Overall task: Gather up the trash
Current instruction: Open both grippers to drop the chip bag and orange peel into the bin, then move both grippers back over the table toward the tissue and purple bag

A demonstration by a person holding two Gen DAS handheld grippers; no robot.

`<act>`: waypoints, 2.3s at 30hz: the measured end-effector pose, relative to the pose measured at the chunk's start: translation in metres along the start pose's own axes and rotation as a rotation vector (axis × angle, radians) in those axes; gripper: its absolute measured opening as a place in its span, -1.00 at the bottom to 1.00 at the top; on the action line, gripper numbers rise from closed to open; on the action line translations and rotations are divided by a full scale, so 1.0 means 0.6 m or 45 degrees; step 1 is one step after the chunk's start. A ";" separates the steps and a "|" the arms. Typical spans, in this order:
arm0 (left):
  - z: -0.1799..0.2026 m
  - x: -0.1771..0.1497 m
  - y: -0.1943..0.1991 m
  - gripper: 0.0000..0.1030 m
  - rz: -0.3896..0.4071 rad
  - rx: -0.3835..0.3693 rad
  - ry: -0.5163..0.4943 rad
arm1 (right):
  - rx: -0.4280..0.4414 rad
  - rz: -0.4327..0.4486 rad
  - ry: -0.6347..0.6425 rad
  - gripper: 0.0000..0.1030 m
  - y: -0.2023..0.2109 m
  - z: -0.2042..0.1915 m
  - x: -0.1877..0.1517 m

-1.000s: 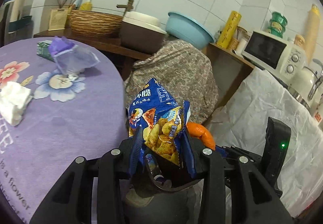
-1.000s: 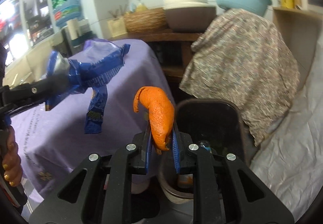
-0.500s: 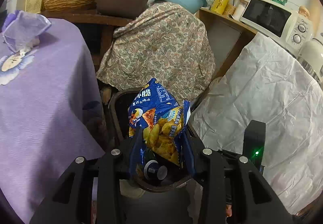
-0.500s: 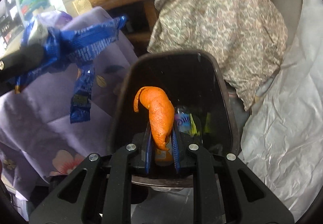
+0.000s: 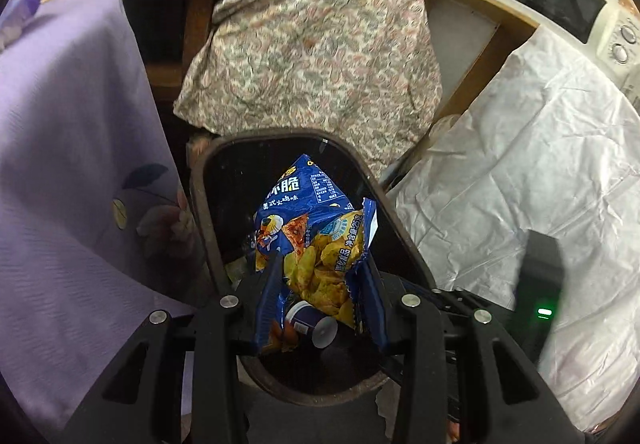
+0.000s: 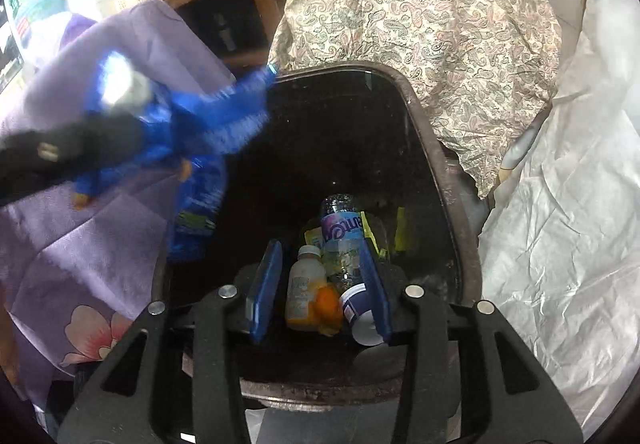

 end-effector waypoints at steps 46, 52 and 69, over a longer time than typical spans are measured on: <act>-0.004 -0.049 0.379 0.77 0.366 0.369 -0.062 | 0.198 0.294 0.135 0.53 0.222 -0.149 0.090; -0.079 -0.043 0.496 0.83 0.448 0.545 0.009 | 0.309 0.385 0.305 0.71 0.272 -0.268 0.126; -0.291 -0.017 0.613 0.90 0.453 0.627 0.338 | 0.327 0.557 0.701 0.86 0.307 -0.591 0.288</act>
Point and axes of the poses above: each gripper's, at about its wrist camera, not at the fingertips, and y roughly against the way its jaws point, z to its right, x to its top, the point moved 5 cm from there along -y, roughly the way its jaws point, and after that the axes turned 15 degrees about -x, right-handed, at the moved point
